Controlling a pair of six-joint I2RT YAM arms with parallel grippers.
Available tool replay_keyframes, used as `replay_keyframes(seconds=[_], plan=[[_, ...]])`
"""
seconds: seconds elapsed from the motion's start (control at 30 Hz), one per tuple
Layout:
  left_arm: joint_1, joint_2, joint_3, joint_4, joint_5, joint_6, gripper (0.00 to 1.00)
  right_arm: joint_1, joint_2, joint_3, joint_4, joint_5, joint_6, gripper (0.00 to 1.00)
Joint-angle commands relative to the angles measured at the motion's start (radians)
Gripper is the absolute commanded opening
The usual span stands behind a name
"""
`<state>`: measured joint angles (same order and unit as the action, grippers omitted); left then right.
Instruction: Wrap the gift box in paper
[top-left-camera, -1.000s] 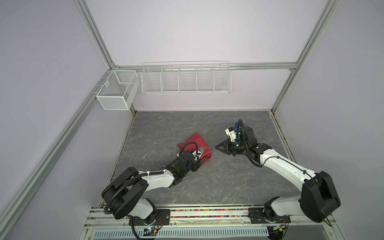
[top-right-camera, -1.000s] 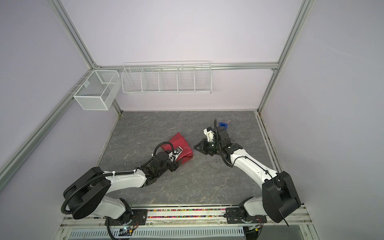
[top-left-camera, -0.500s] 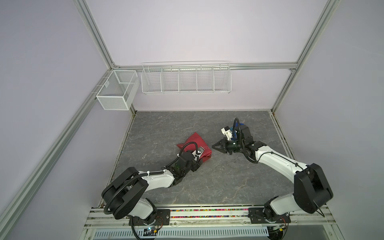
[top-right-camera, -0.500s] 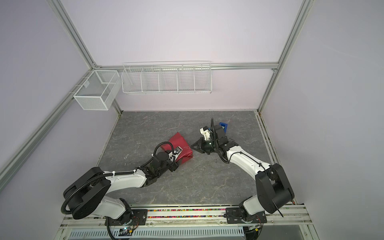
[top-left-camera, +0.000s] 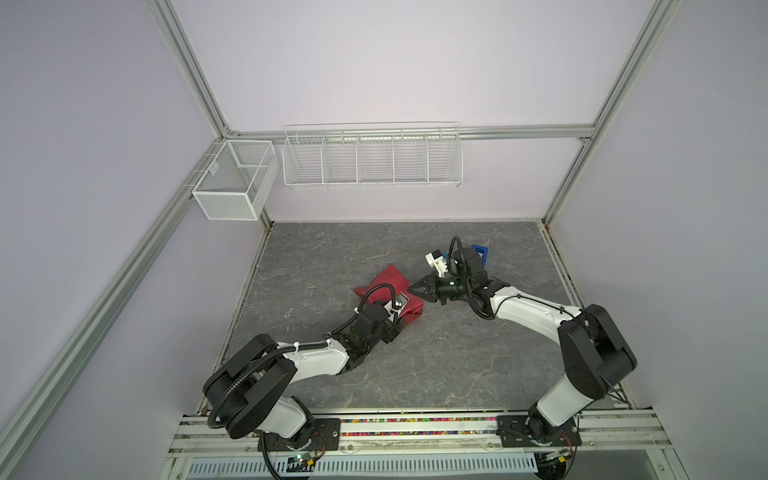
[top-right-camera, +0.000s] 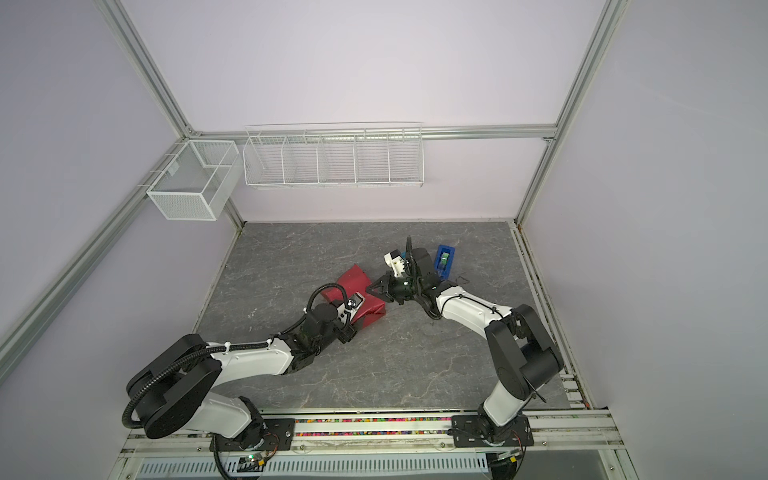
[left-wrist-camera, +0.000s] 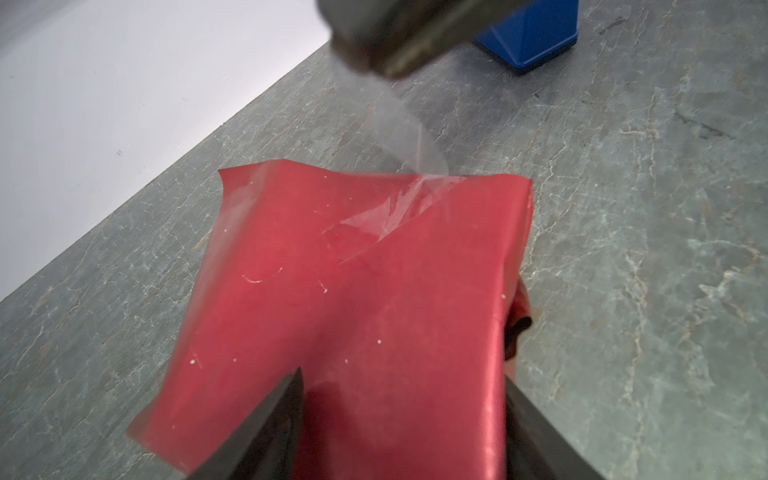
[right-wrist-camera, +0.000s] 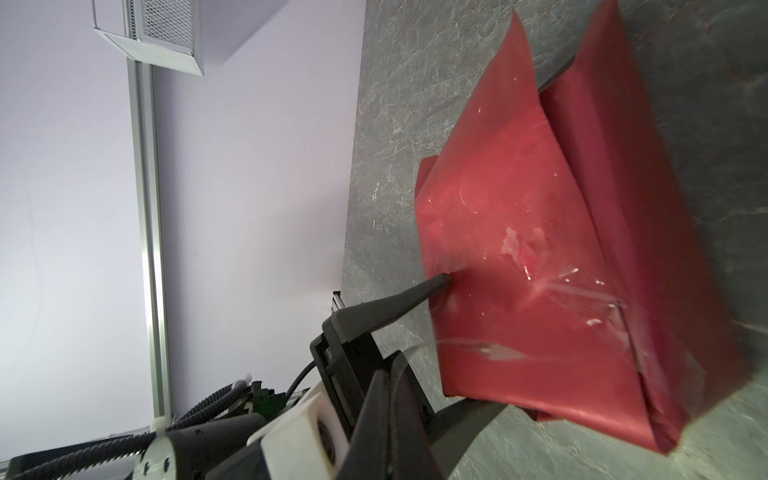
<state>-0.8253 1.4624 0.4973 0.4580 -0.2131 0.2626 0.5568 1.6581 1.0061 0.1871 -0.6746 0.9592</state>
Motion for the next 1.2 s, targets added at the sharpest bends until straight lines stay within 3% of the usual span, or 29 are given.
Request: replay_keyframes(seconds=[0.0,0.23,0.5,1.17], plan=[[0.001,-0.01,-0.012,-0.009,-0.02,-0.023,0.71,0.021,0.039,0.033,0.122,-0.015,0.073,0.07],[0.0,-0.011,-0.013,-0.007,-0.021,-0.023,0.7,0.052,0.075,0.045,0.187,-0.011,0.116,0.07],[0.001,-0.009,-0.01,-0.009,-0.021,-0.023,0.7,0.063,0.071,-0.054,0.222,0.013,0.14,0.07],[0.0,-0.004,-0.006,-0.014,-0.02,-0.023,0.71,0.092,-0.028,-0.193,0.192,0.052,0.152,0.07]])
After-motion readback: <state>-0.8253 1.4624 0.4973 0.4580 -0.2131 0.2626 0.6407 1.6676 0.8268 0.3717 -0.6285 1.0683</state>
